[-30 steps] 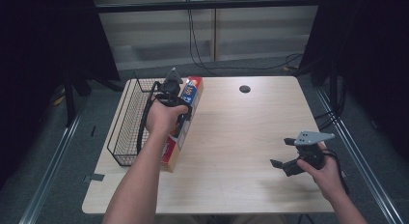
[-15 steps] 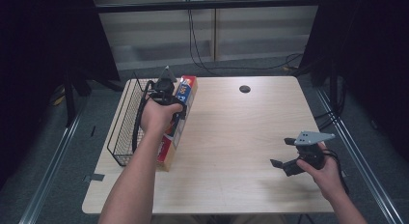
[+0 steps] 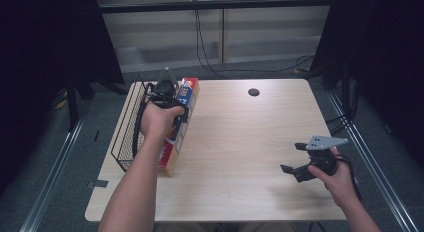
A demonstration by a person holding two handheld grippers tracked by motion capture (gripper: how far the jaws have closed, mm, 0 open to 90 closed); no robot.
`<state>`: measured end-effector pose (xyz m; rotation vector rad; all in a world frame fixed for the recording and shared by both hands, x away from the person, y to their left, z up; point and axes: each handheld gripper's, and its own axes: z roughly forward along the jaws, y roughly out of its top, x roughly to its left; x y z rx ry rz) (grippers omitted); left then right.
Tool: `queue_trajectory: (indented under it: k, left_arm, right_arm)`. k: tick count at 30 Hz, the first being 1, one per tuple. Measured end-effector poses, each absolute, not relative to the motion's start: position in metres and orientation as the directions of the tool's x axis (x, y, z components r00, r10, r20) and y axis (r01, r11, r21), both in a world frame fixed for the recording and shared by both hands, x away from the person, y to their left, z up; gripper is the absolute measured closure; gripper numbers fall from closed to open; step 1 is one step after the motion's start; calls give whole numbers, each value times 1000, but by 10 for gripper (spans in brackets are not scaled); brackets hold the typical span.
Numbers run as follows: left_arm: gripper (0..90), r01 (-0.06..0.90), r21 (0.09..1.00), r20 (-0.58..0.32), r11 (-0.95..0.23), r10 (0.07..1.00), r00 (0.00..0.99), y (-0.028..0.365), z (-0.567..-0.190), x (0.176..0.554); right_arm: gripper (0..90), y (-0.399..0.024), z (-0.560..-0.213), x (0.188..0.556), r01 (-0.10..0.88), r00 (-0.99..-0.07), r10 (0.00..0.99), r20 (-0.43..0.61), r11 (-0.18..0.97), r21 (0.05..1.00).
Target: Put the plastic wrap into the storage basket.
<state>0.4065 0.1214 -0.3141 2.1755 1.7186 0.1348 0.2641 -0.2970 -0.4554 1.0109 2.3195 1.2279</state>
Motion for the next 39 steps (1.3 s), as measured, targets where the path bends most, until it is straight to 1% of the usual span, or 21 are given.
queue_trajectory:
  k: [11,31,39]
  left_arm:
    - [429,926,336,-138,-172,964,229,133,-315,407]
    - [429,933,340,-151,-119,972,179,150,-317,406]
    - [429,934,340,-142,-110,976,166,159,-320,406]
  right_arm:
    - [18,-296,-455,265,434,-695,719,31,384,815]
    - [18,-294,-456,265,430,-703,711,26,395,812]
    - [18,-294,-456,265,426,-705,708,41,377,822]
